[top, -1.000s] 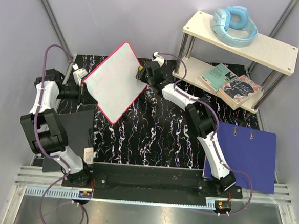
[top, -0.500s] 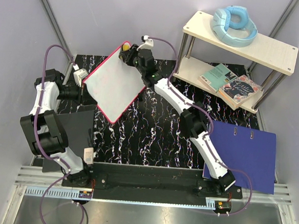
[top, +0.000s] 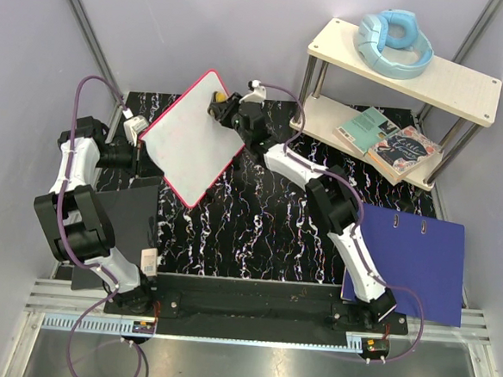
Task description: Erase the whiteboard
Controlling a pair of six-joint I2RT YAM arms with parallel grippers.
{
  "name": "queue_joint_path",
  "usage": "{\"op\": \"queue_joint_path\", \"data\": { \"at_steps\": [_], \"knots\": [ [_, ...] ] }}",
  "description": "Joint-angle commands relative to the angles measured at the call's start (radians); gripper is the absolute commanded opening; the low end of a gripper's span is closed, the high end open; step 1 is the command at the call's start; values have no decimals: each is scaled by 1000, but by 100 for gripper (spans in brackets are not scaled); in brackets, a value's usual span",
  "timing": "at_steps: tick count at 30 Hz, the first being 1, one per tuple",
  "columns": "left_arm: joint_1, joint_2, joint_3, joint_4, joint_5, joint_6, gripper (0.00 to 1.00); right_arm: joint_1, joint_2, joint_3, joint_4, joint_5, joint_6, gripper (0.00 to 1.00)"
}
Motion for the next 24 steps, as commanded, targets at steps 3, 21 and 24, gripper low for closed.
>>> {"op": "queue_joint_path", "data": {
  "at_steps": [3, 21, 24],
  "knots": [
    [-49, -24, -18, 37, -258, 214, 0, -16, 57, -110, -116, -42, 51, 0],
    [-52, -36, -26, 26, -258, 220, 0, -73, 53, -181, -231, -92, 234, 0],
    [-52, -38, -26, 27, -258, 220, 0, -74, 54, -199, -245, -94, 263, 0]
  ]
}}
